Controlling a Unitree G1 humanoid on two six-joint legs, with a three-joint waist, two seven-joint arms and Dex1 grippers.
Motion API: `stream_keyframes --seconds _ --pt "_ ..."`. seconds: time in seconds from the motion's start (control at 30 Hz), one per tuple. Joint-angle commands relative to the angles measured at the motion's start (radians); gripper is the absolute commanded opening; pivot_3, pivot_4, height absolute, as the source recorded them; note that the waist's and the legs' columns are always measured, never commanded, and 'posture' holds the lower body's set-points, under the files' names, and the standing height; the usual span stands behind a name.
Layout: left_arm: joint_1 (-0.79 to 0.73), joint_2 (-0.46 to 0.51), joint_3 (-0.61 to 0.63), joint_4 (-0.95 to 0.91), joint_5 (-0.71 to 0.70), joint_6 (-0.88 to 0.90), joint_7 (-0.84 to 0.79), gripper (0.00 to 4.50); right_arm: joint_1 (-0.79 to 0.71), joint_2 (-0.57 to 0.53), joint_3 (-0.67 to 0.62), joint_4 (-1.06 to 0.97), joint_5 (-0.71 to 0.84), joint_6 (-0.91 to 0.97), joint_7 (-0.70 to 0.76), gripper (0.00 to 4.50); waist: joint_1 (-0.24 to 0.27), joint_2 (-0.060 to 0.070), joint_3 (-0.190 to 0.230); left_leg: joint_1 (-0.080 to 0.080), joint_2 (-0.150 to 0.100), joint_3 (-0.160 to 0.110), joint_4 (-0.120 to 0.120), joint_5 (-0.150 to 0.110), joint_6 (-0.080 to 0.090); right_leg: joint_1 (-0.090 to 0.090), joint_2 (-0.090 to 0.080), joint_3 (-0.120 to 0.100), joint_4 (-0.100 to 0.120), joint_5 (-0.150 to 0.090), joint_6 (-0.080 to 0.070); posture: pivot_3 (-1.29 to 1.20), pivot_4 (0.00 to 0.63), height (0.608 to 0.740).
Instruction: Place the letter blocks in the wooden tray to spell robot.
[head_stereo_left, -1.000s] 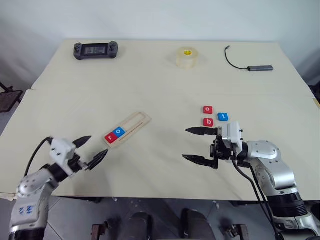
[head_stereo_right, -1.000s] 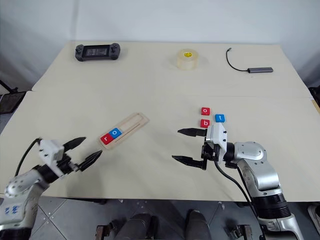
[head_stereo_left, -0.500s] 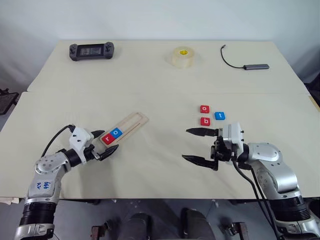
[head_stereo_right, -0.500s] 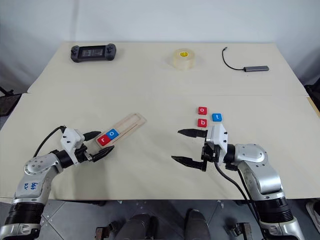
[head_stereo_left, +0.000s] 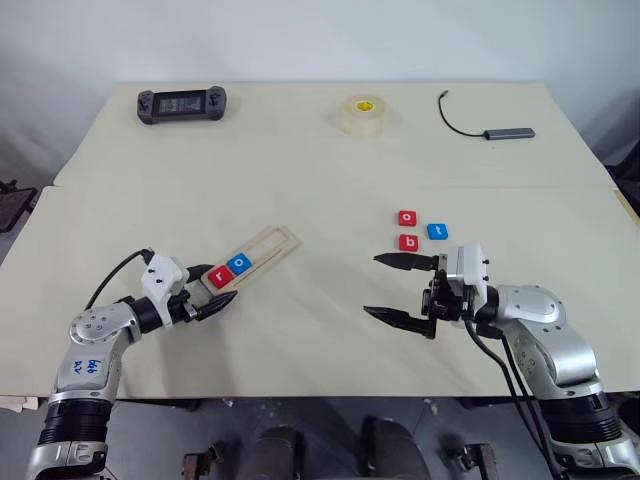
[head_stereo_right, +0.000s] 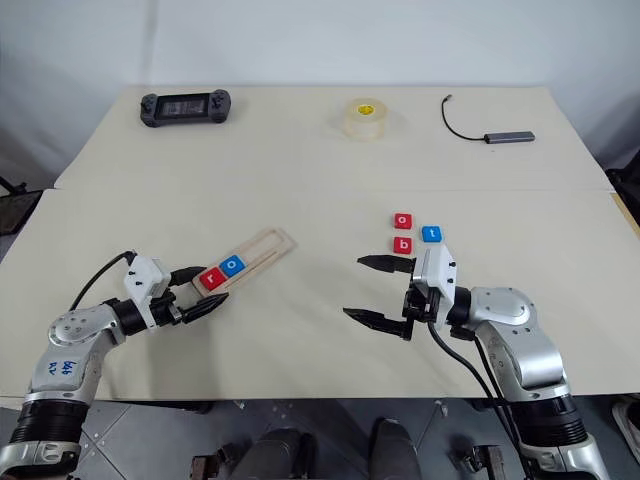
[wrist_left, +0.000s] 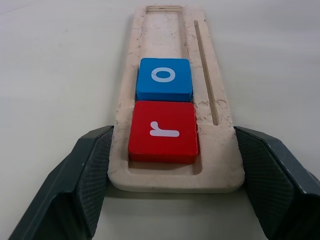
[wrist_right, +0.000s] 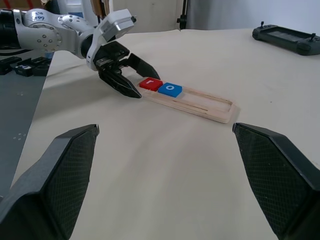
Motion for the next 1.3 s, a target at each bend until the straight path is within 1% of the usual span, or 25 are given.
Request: stream_keyframes --seconds 0.03,0.17,0.3,0.37,0.47,0.67,0.73,0.77,0.87,0.97,1.13,1.2,1.3 --pt "-0.017 -0.013 -0.044 -0.064 -0.021 -0.026 -0.057 3.4 0.037 -0.042 -0.068 -0.031 0.017 -0.013 0.003 4.5 0.007 0.0 0.0 0.0 0.0 0.0 0.0 0.0 0.0 0.0 0.0 0.0 0.0 0.0 0.0 0.0 0.15 0.74" --pt "-0.096 -0.02 -0.13 -0.08 0.005 -0.072 -0.134 3.4 0.132 -0.097 -0.154 -0.051 0.019 -0.018 -0.004 4.5 0.025 0.0 0.0 -0.002 -0.001 -0.001 0.0 0.0 0.001 0.0 0.0 -0.001 -0.002 0.0 0.0 0.0 0.15 0.74" --pt "-0.18 -0.043 -0.237 -0.028 0.046 -0.149 -0.232 3.4 0.246 -0.136 -0.26 -0.088 0.024 -0.018 -0.025 4.5 0.023 0.0 0.0 -0.002 -0.001 0.0 0.0 0.0 0.001 0.0 0.0 -0.001 -0.002 0.0 0.0 0.0 0.15 0.74" --pt "-0.211 -0.044 -0.28 0.018 0.074 -0.183 -0.274 3.4 0.293 -0.144 -0.299 -0.11 0.029 -0.011 -0.035 4.5 0.019 0.0 0.0 -0.002 -0.001 0.001 0.0 0.0 0.001 0.0 0.0 -0.001 -0.002 0.0 0.0 0.0 0.15 0.74" --pt "-0.304 -0.082 -0.343 0.152 0.134 -0.252 -0.296 3.4 0.406 -0.145 -0.38 -0.146 0.032 -0.01 -0.049 4.5 0.021 0.0 0.0 -0.002 0.0 0.003 0.0 0.0 0.001 0.0 0.001 -0.001 -0.002 0.0 0.0 0.0 0.15 0.74" --pt "-0.399 -0.131 -0.387 0.313 0.183 -0.314 -0.315 3.4 0.515 -0.126 -0.438 -0.172 0.036 -0.019 -0.071 4.5 0.023 -0.001 0.0 -0.002 -0.002 0.004 0.003 0.001 0.003 0.001 0.0 0.001 -0.002 0.002 0.003 0.0 0.15 0.74" --pt "-0.407 -0.142 -0.382 0.337 0.175 -0.312 -0.328 3.4 0.528 -0.12 -0.441 -0.177 0.037 -0.02 -0.079 4.5 0.023 -0.001 0.0 -0.002 -0.002 0.003 0.004 0.001 0.004 0.002 0.0 0.001 -0.002 0.002 0.003 0.0 0.15 0.74" --pt "-0.41 -0.146 -0.376 0.342 0.168 -0.306 -0.329 3.96 0.531 -0.117 -0.442 -0.179 0.039 -0.018 -0.085 4.5 0.023 -0.001 0.0 -0.002 -0.002 0.003 0.004 0.001 0.004 0.002 0.0 0.001 -0.001 0.002 0.003 0.0 0.15 0.74" --pt "-0.406 -0.149 -0.345 0.339 0.154 -0.31 -0.308 4.48 0.536 -0.108 -0.445 -0.182 0.044 -0.016 -0.106 4.5 0.023 -0.001 0.0 -0.002 -0.001 0.002 0.005 0.001 0.004 0.002 0.0 0.001 -0.001 0.002 0.003 0.0 0.15 0.74" --pt "-0.382 -0.137 -0.302 0.309 0.111 -0.284 -0.307 4.48 0.539 -0.096 -0.458 -0.175 0.047 -0.014 -0.133 4.5 0.022 -0.001 0.0 -0.002 -0.001 0.002 0.005 0.001 0.004 0.002 0.0 0.001 -0.001 0.002 0.003 0.0 0.15 0.74" --pt "-0.254 -0.038 -0.202 0.207 0.006 -0.264 -0.365 4.48 0.551 -0.08 -0.531 -0.089 0.039 -0.04 -0.17 4.5 0.016 -0.001 0.0 -0.002 -0.001 0.002 0.005 0.001 0.003 0.001 0.0 0.001 -0.001 0.002 0.003 0.0 0.15 0.74" --pt "-0.195 -0.011 -0.141 0.149 -0.042 -0.245 -0.342 4.48 0.559 -0.074 -0.557 -0.049 0.026 -0.078 -0.17 4.5 0.016 -0.001 0.0 -0.002 0.0 0.002 0.004 0.001 0.003 0.001 0.0 0.001 -0.001 0.002 0.003 0.0 0.15 0.74" --pt "-0.126 0.009 -0.085 0.074 -0.07 -0.23 -0.305 4.48 0.563 -0.07 -0.572 -0.006 0.014 -0.125 -0.163 4.5 0.023 -0.001 0.0 -0.002 0.0 0.002 0.004 0.001 0.003 0.001 0.0 0.002 -0.001 0.002 0.003 0.0 0.15 0.74"
